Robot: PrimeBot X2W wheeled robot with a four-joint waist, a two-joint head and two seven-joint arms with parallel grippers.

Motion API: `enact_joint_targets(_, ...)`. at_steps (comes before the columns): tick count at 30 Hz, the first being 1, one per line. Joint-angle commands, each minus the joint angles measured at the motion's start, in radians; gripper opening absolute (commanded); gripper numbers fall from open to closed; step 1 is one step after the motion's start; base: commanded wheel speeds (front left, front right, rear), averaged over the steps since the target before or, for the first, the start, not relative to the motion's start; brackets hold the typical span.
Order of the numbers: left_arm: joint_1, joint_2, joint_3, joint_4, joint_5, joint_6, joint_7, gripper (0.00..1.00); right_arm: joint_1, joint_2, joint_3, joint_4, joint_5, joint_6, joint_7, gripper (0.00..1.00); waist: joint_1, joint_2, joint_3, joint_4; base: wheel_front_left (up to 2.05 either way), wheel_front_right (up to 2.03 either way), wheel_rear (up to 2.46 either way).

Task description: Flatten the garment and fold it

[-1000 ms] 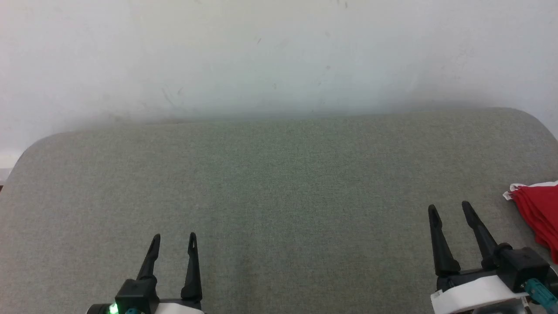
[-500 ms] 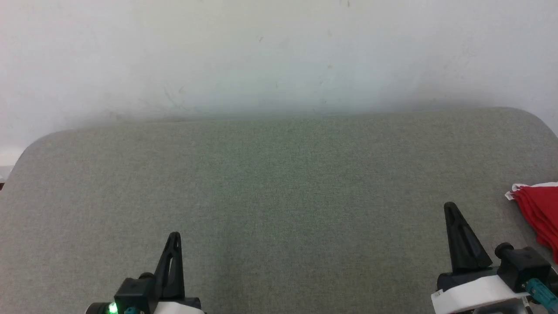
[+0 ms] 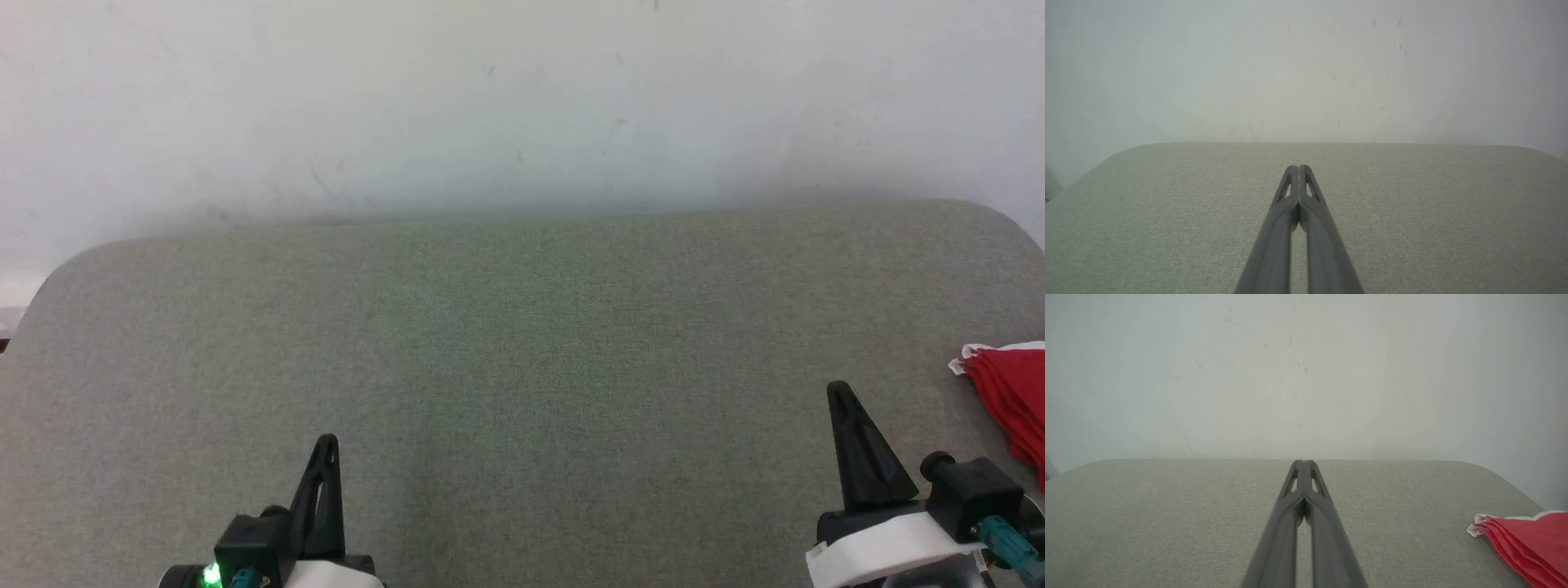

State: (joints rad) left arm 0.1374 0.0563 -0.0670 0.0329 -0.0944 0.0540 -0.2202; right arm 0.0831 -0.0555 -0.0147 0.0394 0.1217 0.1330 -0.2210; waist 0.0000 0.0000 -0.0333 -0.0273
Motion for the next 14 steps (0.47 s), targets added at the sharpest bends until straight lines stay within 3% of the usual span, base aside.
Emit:
enact_joint_targets(1,-0.019,-0.001,0.006,-0.005,0.014,-0.005,0.005,0.0,-0.012,0.001,0.002,-0.006,-0.01,0.0,0.006,0.0,0.0,0.0,0.001,0.0,0.0,0.0,0.0)
enact_joint_targets(14,-0.032,-0.002,0.013,-0.008,0.023,-0.011,0.03,0.0,-0.02,0.001,0.003,-0.01,-0.023,-0.001,0.03,0.0,0.0,0.0,0.004,0.004,0.0,0.0,0.0)
